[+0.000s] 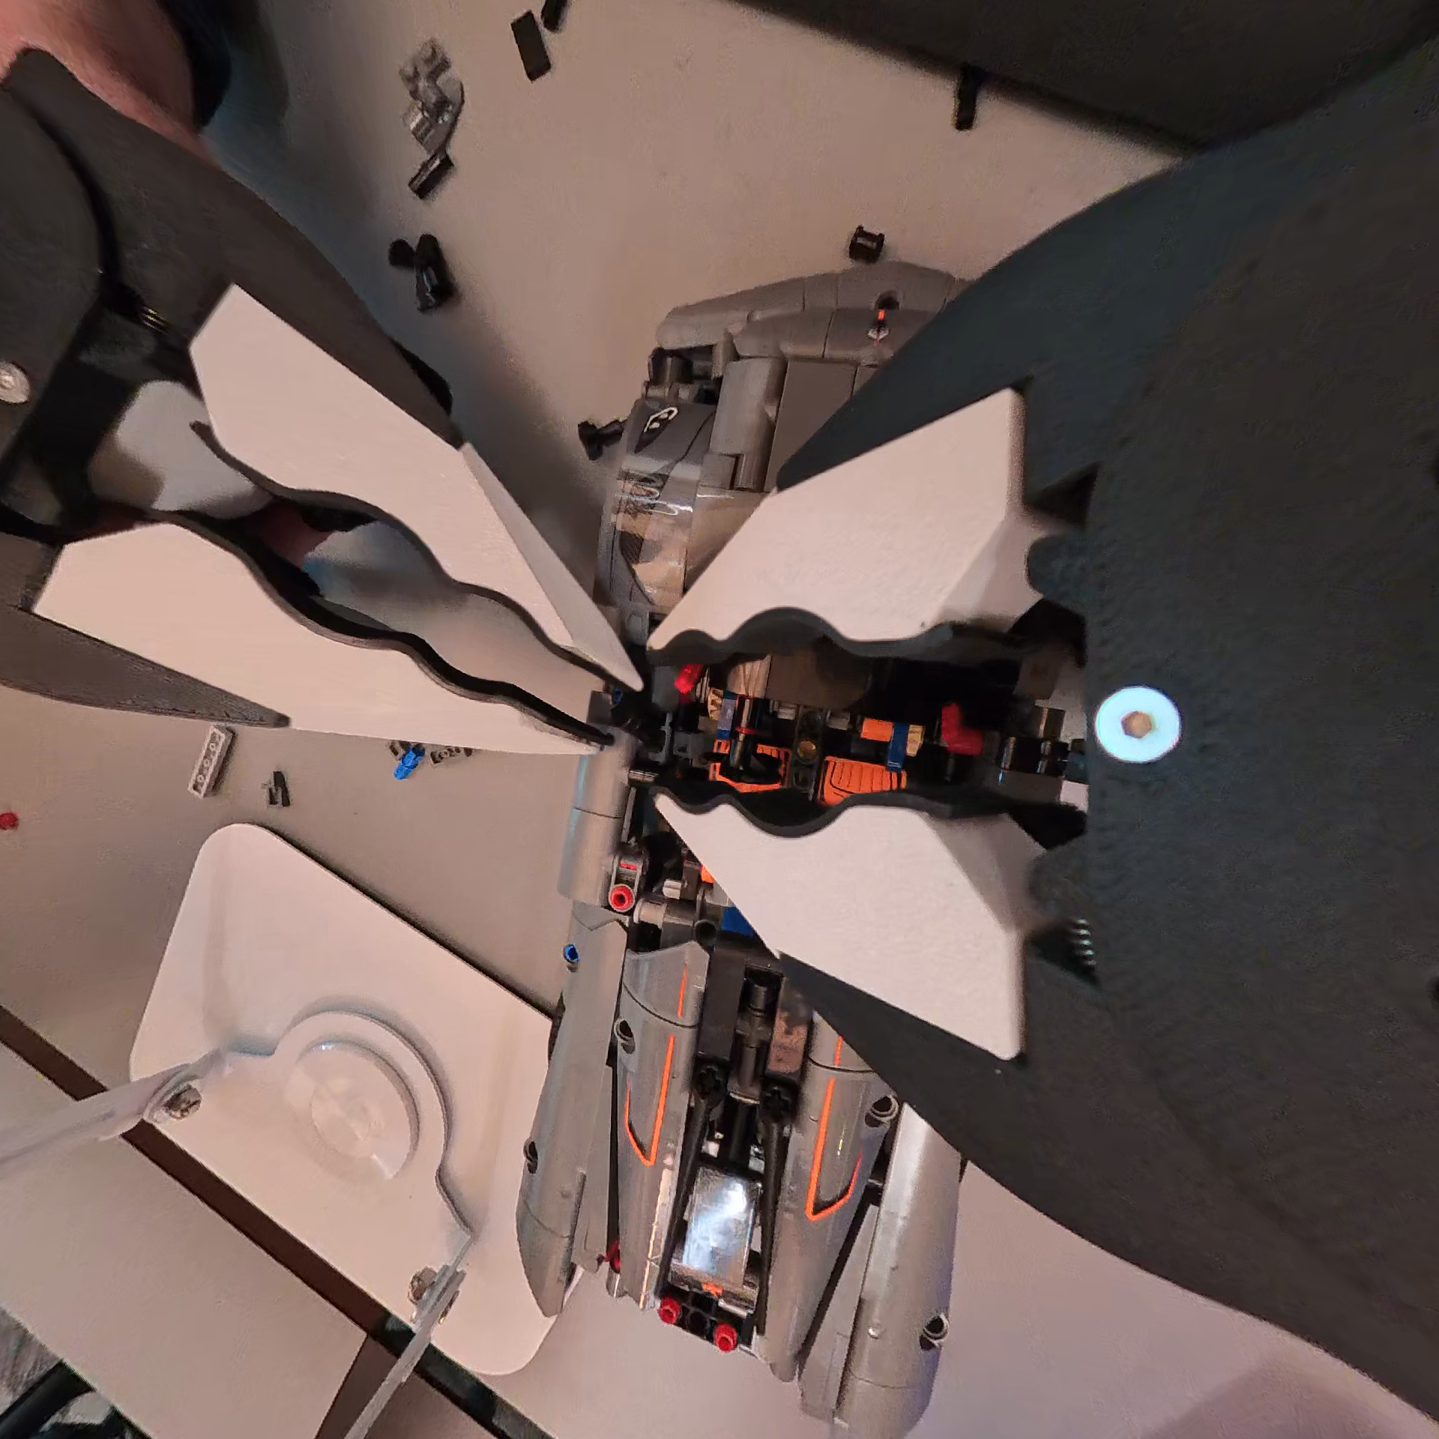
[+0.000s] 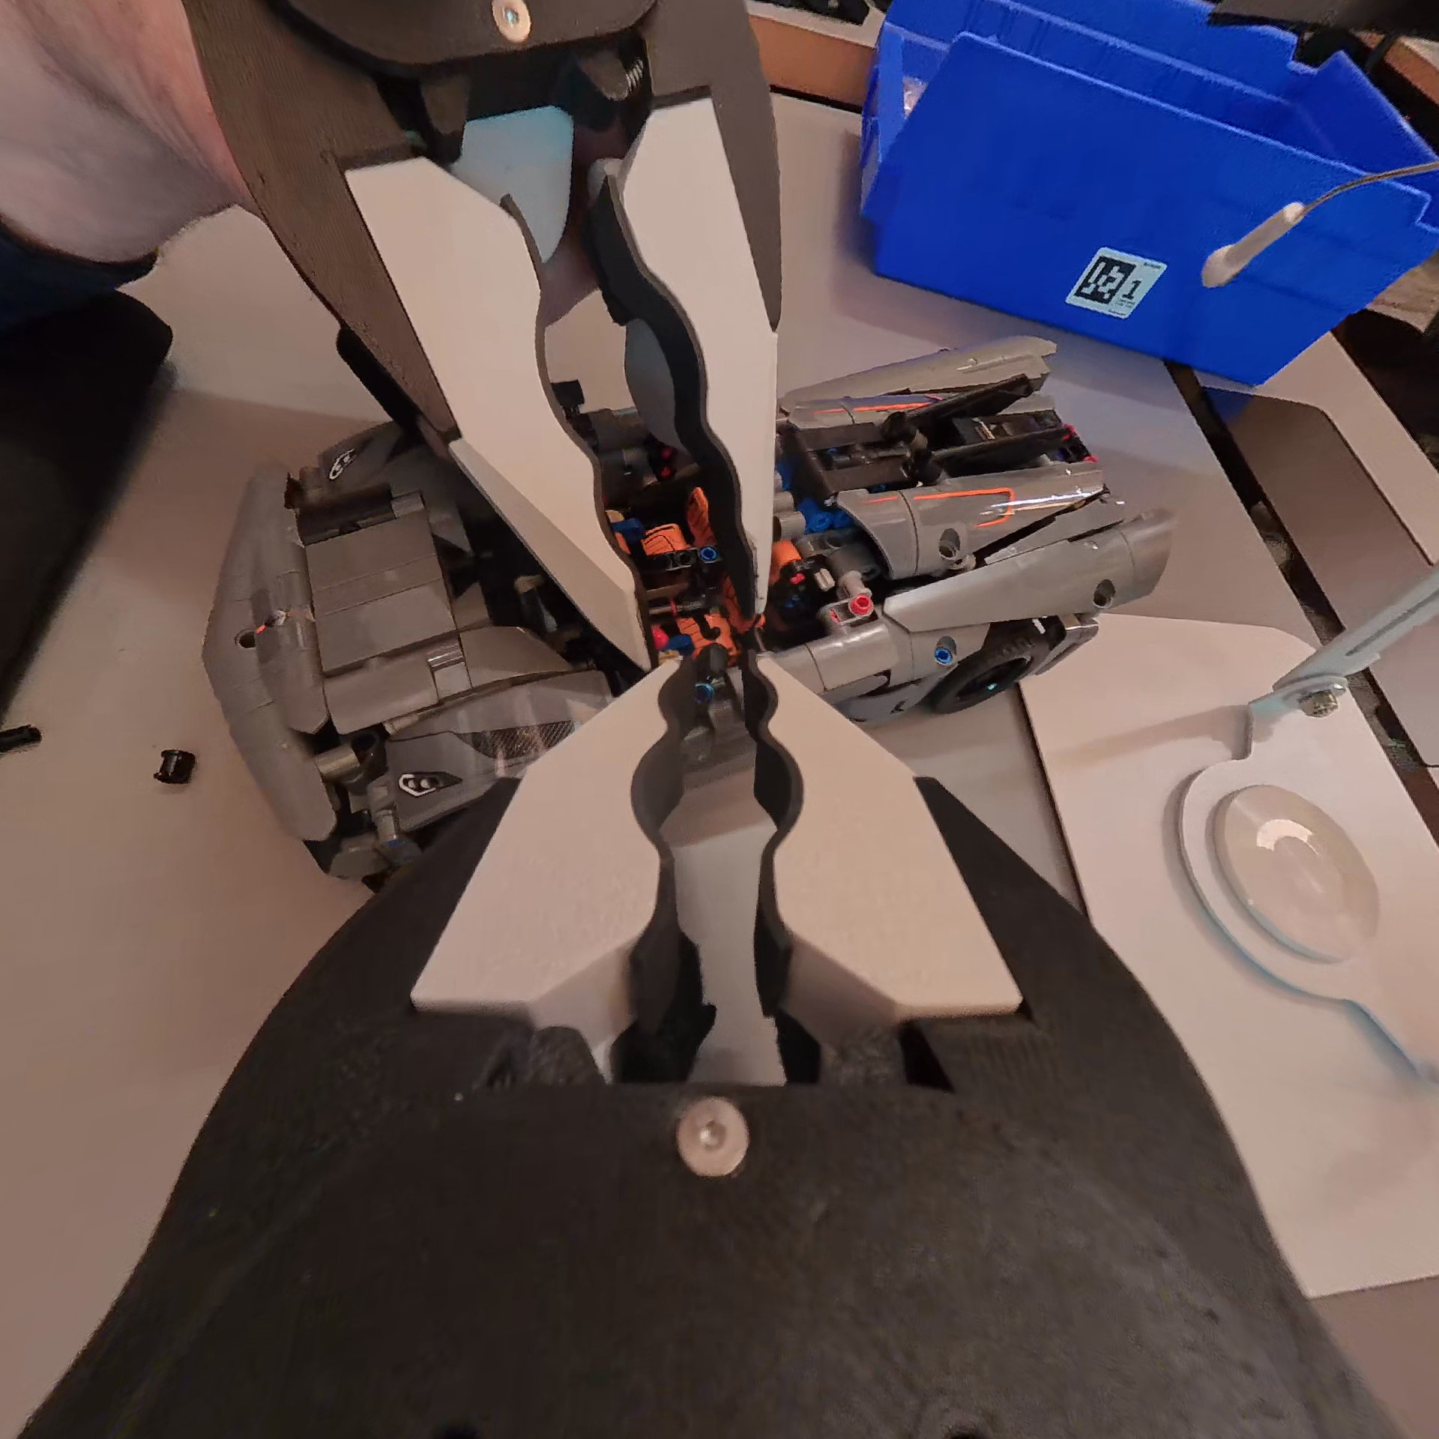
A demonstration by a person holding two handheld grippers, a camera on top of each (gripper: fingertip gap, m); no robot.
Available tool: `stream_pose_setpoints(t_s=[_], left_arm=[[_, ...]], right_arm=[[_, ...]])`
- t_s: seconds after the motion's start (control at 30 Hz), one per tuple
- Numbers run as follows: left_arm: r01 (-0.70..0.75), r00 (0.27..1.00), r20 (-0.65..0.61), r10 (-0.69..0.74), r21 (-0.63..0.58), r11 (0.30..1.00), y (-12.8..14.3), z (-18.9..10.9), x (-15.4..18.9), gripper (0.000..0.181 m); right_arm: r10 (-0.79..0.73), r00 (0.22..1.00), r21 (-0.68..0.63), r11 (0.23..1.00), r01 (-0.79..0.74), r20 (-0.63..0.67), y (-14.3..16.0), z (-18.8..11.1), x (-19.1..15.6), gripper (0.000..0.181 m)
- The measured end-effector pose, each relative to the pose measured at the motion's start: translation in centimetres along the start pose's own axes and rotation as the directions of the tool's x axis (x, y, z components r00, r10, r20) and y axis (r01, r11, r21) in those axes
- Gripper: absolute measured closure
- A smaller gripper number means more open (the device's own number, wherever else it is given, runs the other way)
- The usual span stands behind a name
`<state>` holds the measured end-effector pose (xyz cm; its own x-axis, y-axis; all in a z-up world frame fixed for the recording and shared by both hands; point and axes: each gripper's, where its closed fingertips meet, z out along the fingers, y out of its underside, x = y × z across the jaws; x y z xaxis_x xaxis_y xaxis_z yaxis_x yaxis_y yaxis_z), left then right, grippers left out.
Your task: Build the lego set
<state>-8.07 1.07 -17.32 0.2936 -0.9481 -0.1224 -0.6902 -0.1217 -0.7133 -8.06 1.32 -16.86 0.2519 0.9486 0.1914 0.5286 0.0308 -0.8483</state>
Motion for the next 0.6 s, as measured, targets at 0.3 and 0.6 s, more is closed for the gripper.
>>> stream_pose_setpoints(t_s=[0.3,0.6], left_arm=[[0.075,0.994,0.076,-0.083,0.105,0.992,-0.3,-3.1,-2.7,0.161],[0.139,0.984,0.094,-0.150,0.110,0.984,0.7,-3.9,-3.8,0.162]], right_arm=[[-0.017,0.999,-0.043,0.999,0.016,-0.031,0.3,0.7,-0.1,0.174],[-0.040,0.999,-0.065,0.997,0.039,-0.019,0.4,0.4,-0.3,0.175]])
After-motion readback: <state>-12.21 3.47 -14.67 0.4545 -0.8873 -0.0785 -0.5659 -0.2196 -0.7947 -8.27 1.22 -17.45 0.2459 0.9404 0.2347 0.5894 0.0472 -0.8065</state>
